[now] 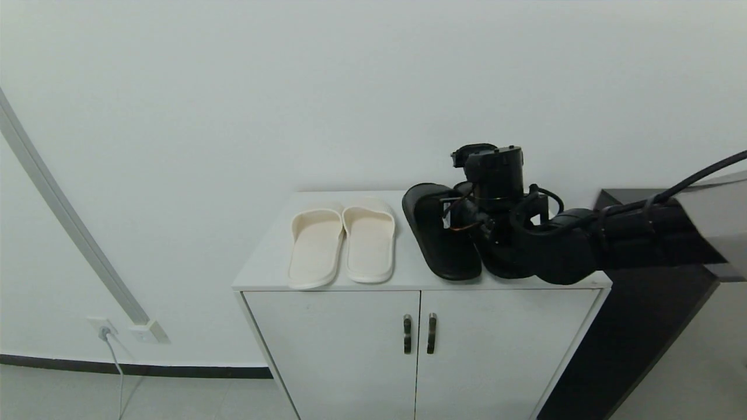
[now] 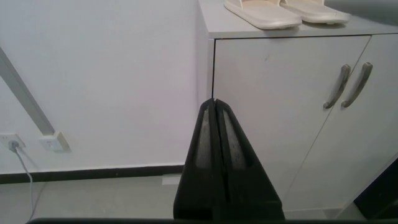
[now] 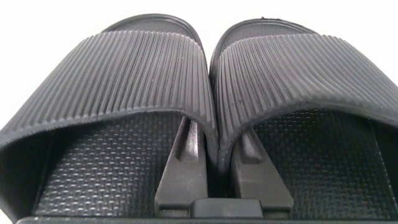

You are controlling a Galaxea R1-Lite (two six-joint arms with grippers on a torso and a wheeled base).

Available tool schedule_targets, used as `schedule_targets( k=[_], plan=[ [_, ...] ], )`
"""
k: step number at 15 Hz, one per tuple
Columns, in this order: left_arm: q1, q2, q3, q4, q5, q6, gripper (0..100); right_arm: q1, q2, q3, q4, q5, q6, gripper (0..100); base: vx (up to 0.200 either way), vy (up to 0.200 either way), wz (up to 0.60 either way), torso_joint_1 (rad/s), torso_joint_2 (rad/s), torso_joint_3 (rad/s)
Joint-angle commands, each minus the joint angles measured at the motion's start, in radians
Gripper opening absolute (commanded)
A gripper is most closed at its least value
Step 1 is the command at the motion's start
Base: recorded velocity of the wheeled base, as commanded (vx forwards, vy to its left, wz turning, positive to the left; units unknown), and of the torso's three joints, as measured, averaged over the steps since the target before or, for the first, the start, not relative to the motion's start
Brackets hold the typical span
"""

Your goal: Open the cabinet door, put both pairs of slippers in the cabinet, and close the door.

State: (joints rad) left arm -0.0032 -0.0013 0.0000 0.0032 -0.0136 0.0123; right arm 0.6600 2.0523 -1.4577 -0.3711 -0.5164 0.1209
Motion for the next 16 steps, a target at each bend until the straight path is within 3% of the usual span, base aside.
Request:
schedule_targets(
  k=[1,7,10,14,16],
  plan=[
    [0.0,0.001,0.0,0.0,0.0,0.0,0,0.046,-0.235,0.22,-0.031,0.107,-0.026,0,0.0,0.0,0.0,0.0,0.0,0.0],
    [0.0,0.001,0.0,0.0,0.0,0.0,0,0.064,-0.549,0.597,-0.026,0.501,-0.036,0,0.0,0.0,0.0,0.0,0.0,0.0],
    [0.0,0.001,0.0,0.0,0.0,0.0,0,0.101,-0.607,0.714,-0.034,0.512,-0.035,0,0.0,0.0,0.0,0.0,0.0,0.0],
    [0.0,0.001,0.0,0.0,0.0,0.0,0,0.099,-0.603,0.727,-0.037,0.519,-0.03,0,0.0,0.0,0.0,0.0,0.0,0.0],
    [0.0,0.001,0.0,0.0,0.0,0.0,0,0.099,-0.601,0.732,-0.037,0.521,-0.035,0,-0.2,0.0,0.0,0.005,0.0,0.005]
  ],
)
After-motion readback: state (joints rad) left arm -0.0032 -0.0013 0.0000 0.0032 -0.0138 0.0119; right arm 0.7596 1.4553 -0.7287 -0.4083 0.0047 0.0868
